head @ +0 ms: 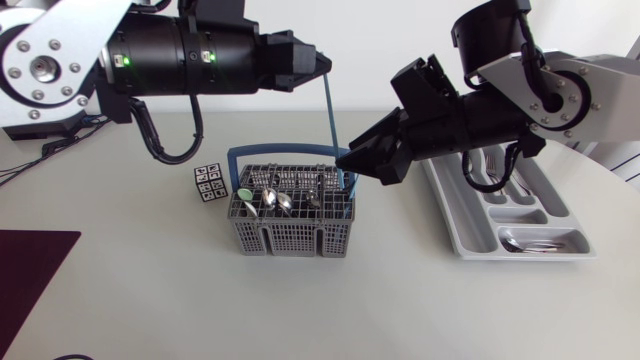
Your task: Transfer all utensils from the basket to the drawer tray.
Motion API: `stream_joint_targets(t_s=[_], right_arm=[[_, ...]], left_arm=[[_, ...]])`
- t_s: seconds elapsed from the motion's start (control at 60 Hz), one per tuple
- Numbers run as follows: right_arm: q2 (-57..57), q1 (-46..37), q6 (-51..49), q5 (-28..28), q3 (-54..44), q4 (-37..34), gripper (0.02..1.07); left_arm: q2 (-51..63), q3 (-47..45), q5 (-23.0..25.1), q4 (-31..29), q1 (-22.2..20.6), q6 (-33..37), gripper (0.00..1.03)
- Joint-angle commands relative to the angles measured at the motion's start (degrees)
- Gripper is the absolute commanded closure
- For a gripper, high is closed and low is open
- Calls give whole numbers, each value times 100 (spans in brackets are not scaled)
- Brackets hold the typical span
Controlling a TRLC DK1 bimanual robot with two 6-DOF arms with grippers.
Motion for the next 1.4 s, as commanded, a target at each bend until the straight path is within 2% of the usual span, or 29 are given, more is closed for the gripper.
stream_joint_targets(t_s=[0.0,0.4,0.55,0.633,0.683,0.833,0.933,1.017,1.2,1.283,1.383], right_arm=[[143,88,245,-50,149,87,54],[318,273,315,-147,316,-10,102],[257,290,333,-138,220,43,102],[204,334,307,-129,123,60,102],[178,370,298,-112,62,43,102],[72,449,245,-68,-185,-19,102],[-16,413,105,-50,-369,-159,102],[-147,273,-54,-33,-562,-282,102],[-587,-545,-467,-191,-923,-616,102],[-701,-1485,-607,-358,-940,-845,102],[-543,-2390,-713,-340,-844,-933,102]], left_arm=[[159,150,172,-29,111,-268,100],[264,167,357,-37,190,-364,100],[273,176,374,-37,243,-364,100],[264,194,374,-37,260,-373,94],[273,229,383,-37,269,-373,88],[273,431,383,-37,357,-391,48],[273,615,366,-46,445,-417,39],[273,782,322,-46,551,-496,34],[299,1020,260,-64,709,-505,35],[378,1011,225,-143,770,-391,35],[431,905,-91,-327,586,5,35]])
